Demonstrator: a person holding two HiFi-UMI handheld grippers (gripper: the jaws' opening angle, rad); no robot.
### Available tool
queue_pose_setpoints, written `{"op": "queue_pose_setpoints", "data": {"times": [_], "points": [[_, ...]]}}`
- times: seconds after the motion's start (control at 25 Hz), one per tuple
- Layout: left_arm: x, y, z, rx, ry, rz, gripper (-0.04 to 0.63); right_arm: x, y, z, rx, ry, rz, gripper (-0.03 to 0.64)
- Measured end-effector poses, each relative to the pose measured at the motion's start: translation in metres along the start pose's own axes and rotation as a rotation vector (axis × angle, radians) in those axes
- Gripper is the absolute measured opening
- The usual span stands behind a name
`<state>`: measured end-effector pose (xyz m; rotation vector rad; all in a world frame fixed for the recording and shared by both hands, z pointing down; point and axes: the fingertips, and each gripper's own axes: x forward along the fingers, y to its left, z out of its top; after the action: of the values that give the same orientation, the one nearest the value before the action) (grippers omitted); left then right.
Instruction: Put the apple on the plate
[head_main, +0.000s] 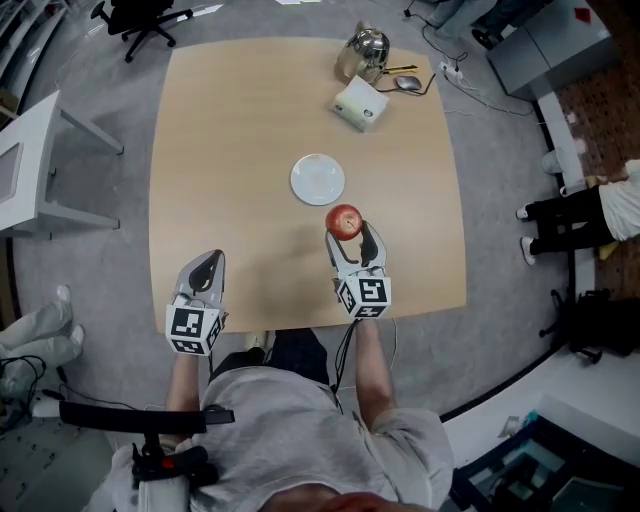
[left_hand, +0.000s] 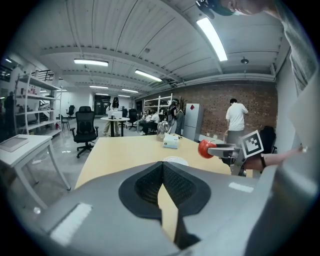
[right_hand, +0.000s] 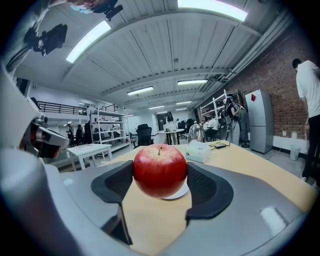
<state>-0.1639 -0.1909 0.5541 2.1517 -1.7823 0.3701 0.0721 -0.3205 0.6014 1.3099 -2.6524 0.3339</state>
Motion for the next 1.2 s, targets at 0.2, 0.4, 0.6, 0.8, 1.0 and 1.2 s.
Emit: {"op": "queue_pose_setpoints", "data": {"times": [0.2, 0.4, 0.6, 0.8, 1.0, 1.2], "points": [[0.0, -0.001, -0.008, -0.013, 0.028, 0.013, 0.02, 0.022, -0.001, -0.01, -0.007, 0.021, 0.024, 0.344], [0.0, -0.001, -0.013, -0.023, 0.047, 0.022, 0.02, 0.04, 0.002, -0.02, -0.024, 0.04, 0.045, 0.344], [0.006, -0.002, -0.019, -0.029, 0.067, 0.018, 0.02, 0.057, -0.002, -0.031, -0.015, 0.058, 0.051, 0.344], [0.015, 0.0, -0.021, -0.032, 0.081, 0.024, 0.02, 0.073, -0.012, -0.041, -0.004, 0.077, 0.053, 0.344], [0.023, 0.005, -0.024, -0.038, 0.093, 0.039, 0.02, 0.09, -0.019, -0.048, -0.005, 0.094, 0.056, 0.344], [0.03, 0.009, -0.023, -0.043, 0.102, 0.052, 0.02, 0.105, -0.025, -0.054, -0.003, 0.113, 0.064, 0.344]]}}
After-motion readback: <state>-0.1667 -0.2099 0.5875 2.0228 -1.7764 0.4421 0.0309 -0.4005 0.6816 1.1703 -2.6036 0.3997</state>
